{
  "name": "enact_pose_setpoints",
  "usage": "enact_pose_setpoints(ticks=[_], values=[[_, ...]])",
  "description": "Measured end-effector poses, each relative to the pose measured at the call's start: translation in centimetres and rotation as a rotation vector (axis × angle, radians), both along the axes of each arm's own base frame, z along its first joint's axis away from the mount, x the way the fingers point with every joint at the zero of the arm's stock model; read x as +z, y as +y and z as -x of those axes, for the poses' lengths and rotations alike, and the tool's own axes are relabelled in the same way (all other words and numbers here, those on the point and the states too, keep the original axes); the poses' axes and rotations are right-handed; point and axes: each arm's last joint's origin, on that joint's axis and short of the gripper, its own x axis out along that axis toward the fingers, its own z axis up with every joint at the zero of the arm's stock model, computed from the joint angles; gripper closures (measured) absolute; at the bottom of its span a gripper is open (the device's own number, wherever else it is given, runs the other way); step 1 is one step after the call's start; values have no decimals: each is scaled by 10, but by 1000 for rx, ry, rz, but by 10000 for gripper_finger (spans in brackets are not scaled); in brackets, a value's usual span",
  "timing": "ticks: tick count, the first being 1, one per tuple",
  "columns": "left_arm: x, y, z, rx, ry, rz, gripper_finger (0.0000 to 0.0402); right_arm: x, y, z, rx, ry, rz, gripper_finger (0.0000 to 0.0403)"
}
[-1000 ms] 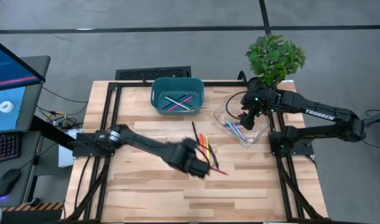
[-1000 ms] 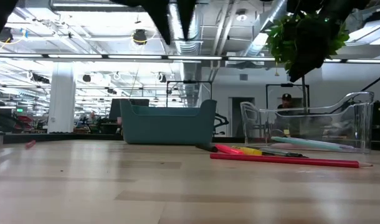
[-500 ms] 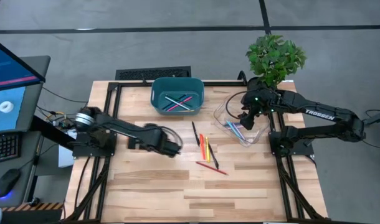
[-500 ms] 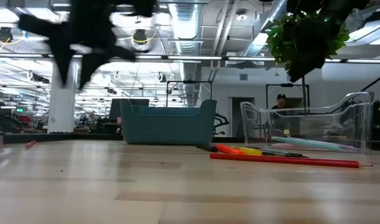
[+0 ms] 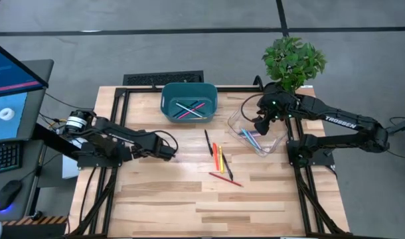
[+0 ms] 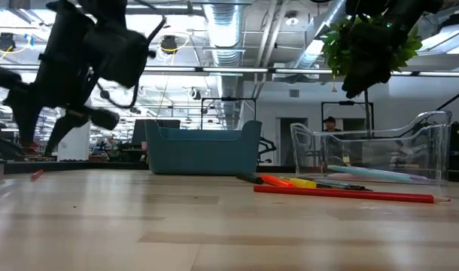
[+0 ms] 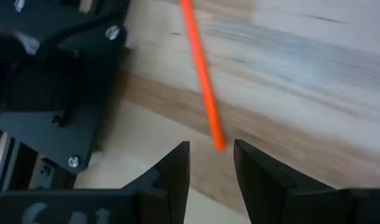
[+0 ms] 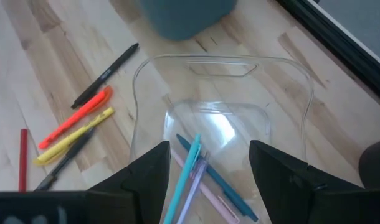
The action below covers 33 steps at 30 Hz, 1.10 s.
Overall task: Sort pens & pencils
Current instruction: Put the orange pencil into the blue bin
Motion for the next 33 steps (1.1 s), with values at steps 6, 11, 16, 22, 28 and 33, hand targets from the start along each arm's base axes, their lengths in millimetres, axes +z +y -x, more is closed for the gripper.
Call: enact_pose_setpoints(ticks=[6,11,16,22,28,33], values=[[-13,3,9,118,-28,-83,286,0,0,0,1,7,-3,164],[-31,6,14,164,-90,-106,286,0,0,0,4,8,0,164],[-41,12,22,186,-98,-123,286,0,0,0,28,15,16,164],[-46,14,22,134,-129,-137,349,-1,0,1,29,19,14,164],[-47,13,20,63,-126,-105,387,-1,0,1,30,19,14,164],[-39,2,6,-65,-160,-76,396,-1,1,0,28,16,7,164]])
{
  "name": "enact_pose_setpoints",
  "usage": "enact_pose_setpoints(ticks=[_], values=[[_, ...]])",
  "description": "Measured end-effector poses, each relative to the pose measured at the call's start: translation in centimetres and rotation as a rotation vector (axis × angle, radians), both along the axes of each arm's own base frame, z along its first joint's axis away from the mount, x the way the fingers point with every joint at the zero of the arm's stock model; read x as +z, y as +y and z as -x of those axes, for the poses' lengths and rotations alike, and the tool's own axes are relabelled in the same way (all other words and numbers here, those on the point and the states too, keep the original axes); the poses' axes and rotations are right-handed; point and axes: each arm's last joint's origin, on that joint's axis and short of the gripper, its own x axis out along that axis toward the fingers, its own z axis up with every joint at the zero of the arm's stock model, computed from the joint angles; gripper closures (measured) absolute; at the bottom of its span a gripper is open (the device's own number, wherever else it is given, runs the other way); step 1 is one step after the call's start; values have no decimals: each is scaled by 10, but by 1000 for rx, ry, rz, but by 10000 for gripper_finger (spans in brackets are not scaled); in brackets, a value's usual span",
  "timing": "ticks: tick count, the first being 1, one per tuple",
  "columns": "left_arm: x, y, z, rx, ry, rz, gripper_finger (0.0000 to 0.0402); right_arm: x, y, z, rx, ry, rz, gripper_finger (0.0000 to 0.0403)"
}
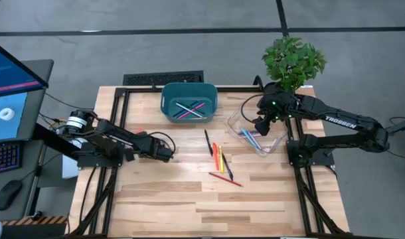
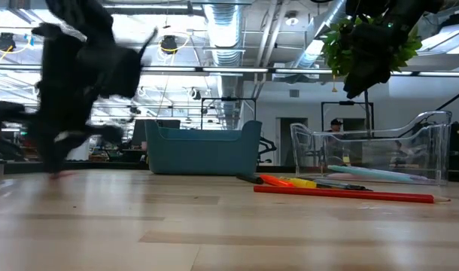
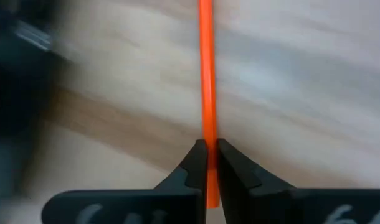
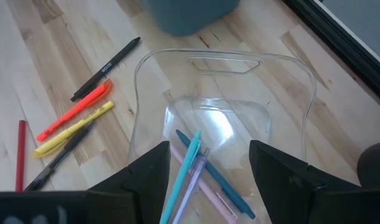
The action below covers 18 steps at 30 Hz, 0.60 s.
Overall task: Sort pens & pencils
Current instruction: Put the orange pencil into the blue bin
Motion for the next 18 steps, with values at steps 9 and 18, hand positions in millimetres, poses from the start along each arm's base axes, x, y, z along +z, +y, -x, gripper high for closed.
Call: enact_pose_setpoints(ticks=[9,18], values=[[56,-40,-55,-227,-325,-89,399,1,0,-1,15,-24,-11,164],[135,-76,-91,-605,-528,-261,400,1,0,-2,16,-28,-9,164]])
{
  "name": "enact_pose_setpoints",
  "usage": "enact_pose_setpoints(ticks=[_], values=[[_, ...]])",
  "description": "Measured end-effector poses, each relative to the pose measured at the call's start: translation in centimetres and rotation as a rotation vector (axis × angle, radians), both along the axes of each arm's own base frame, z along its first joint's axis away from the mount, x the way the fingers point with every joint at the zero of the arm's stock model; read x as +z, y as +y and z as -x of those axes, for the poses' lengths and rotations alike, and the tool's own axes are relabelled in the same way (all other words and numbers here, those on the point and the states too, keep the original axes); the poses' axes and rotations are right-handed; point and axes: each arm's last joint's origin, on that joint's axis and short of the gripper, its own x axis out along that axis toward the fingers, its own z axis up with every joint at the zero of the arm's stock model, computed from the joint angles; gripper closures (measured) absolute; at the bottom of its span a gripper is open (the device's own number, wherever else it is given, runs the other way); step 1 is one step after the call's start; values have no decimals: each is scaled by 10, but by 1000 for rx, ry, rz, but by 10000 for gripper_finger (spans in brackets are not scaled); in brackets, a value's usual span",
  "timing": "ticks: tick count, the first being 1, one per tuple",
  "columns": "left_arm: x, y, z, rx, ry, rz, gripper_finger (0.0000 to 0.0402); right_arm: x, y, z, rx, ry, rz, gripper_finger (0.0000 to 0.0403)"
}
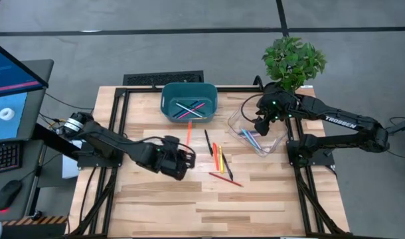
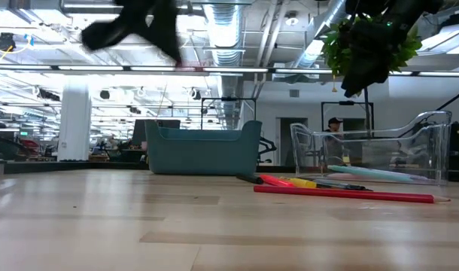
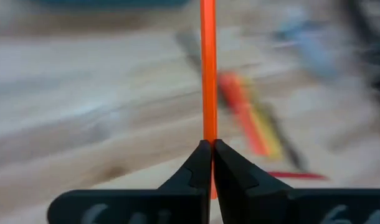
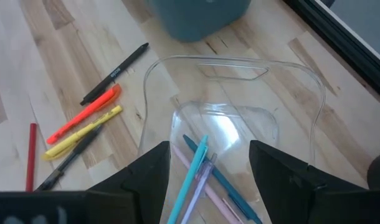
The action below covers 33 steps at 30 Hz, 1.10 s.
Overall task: Sort pens & pencils
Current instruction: Put the orange pencil into the blue bin
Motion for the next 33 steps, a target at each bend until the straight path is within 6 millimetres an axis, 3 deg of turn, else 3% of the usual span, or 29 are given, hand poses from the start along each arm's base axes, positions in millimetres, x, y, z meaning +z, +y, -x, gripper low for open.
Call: enact_pose_setpoints(ticks=[11,18,22,25,33], values=[[123,-36,-24,-410,-332,-431,401,2,-1,-2,1,-30,15,164],[177,-49,-24,-565,-485,-701,401,3,-2,-3,2,-42,21,164],[180,-40,-19,-444,-369,-765,401,3,-1,-3,13,-38,29,164],[174,-18,-16,-328,-224,-788,401,3,-1,-3,14,-36,29,164],[143,84,-15,-356,174,-608,401,1,-1,-2,12,-17,18,164]])
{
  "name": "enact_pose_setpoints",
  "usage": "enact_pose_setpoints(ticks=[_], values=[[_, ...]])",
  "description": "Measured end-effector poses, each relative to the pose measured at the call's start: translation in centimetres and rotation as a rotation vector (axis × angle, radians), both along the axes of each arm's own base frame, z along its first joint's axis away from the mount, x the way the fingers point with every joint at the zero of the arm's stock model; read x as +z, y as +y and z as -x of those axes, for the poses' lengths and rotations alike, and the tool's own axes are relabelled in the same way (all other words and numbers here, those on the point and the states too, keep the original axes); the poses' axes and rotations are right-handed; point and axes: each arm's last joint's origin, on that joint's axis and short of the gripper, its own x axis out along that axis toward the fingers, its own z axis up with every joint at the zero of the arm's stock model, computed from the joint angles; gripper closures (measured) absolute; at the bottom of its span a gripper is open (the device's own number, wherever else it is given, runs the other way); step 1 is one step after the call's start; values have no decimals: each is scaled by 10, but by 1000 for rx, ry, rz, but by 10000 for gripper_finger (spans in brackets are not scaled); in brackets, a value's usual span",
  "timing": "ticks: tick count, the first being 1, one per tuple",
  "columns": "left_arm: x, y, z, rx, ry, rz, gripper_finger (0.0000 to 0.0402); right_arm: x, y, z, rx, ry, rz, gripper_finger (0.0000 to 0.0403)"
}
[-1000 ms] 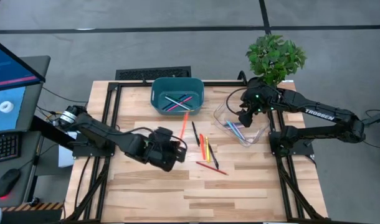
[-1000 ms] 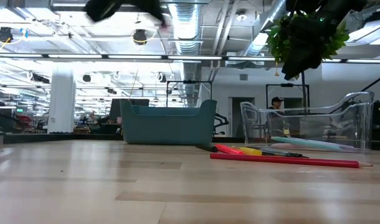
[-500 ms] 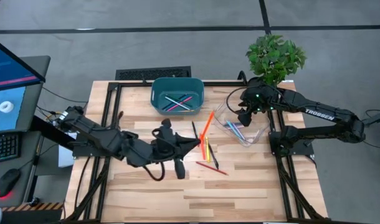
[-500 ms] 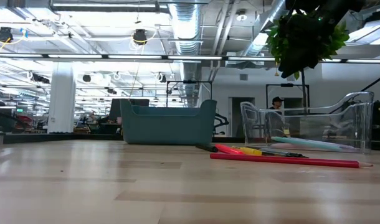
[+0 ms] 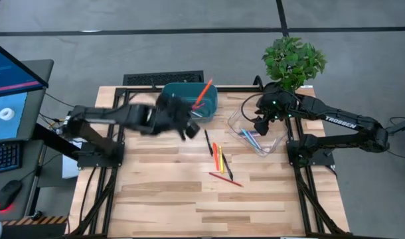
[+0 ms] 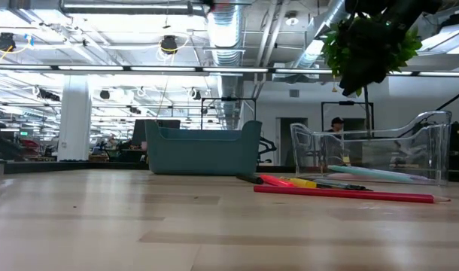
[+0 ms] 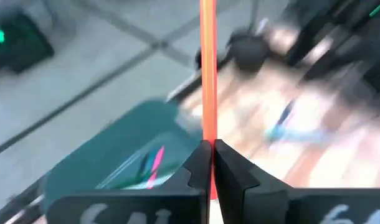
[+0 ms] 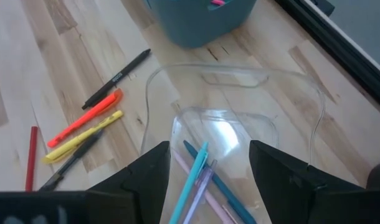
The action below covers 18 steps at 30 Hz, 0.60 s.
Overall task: Sort pens & pencils
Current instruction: Put the orange pencil into the blue bin
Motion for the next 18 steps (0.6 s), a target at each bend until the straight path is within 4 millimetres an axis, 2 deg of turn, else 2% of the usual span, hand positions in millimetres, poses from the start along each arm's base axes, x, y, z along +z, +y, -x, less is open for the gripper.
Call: enact_pose_setpoints(ticks=[4,8,11,18], values=[[-17,53,8,-16,256,68,401,-1,1,1,-17,13,-20,164],[-32,96,20,-32,429,89,401,-1,1,1,-20,10,-22,164],[-42,121,27,-85,509,109,401,-1,0,1,-22,8,-20,164],[-73,163,36,-143,584,89,401,-1,0,1,-44,1,-34,164]])
